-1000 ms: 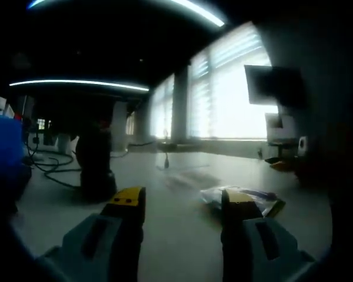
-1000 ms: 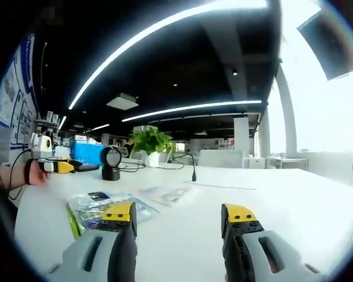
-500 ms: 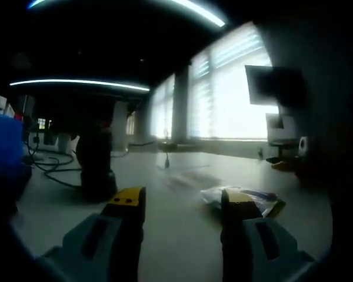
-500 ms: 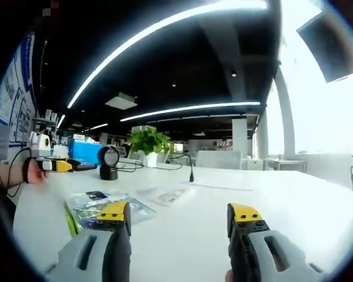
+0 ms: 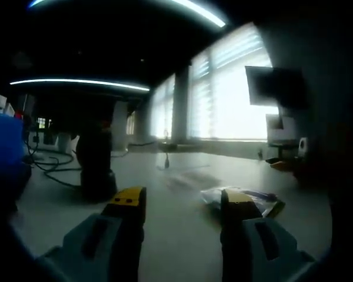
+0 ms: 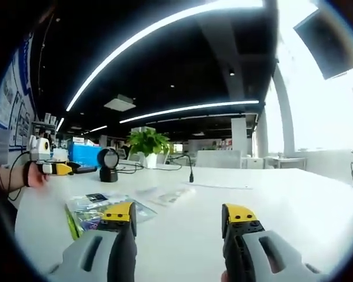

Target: Clip sheet goods on table flip sheet goods clip sheet goods scan sheet goods put sheet goods back to table

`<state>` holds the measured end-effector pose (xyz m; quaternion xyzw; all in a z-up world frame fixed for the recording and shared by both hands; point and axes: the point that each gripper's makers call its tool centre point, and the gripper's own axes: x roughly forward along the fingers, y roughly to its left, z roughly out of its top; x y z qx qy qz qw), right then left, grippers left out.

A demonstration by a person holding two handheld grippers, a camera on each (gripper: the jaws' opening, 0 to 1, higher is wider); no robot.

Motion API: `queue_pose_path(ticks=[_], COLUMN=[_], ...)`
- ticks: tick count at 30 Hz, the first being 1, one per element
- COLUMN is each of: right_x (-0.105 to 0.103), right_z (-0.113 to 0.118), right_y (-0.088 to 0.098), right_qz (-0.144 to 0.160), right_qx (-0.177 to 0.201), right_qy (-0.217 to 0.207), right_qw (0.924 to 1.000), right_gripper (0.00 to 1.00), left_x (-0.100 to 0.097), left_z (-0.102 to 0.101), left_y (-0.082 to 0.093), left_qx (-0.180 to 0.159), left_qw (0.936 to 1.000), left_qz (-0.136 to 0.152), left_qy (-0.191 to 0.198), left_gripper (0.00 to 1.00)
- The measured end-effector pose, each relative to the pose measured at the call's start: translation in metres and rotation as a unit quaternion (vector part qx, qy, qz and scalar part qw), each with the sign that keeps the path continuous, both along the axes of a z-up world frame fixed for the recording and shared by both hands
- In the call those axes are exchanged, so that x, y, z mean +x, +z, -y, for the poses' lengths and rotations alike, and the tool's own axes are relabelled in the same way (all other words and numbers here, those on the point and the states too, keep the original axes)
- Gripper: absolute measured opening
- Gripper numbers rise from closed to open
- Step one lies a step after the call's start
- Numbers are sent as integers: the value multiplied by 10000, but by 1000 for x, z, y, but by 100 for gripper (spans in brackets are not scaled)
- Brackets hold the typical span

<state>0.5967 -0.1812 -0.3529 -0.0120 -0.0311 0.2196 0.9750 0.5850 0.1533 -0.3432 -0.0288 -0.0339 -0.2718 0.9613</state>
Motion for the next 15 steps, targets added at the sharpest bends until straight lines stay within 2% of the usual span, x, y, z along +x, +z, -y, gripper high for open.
queue_pose_path(ticks=[15], right_x=[-5], right_z=[-7], right_y=[2], right_qz=[-30], right_qx=[3], right_qy=[17], right_qw=[10000], right_gripper=[50], left_x=[0], left_z=[1], left_y=[0], left_qx=[43], left_qw=[10000], left_qz=[28], left_qy=[5], left_gripper=[43])
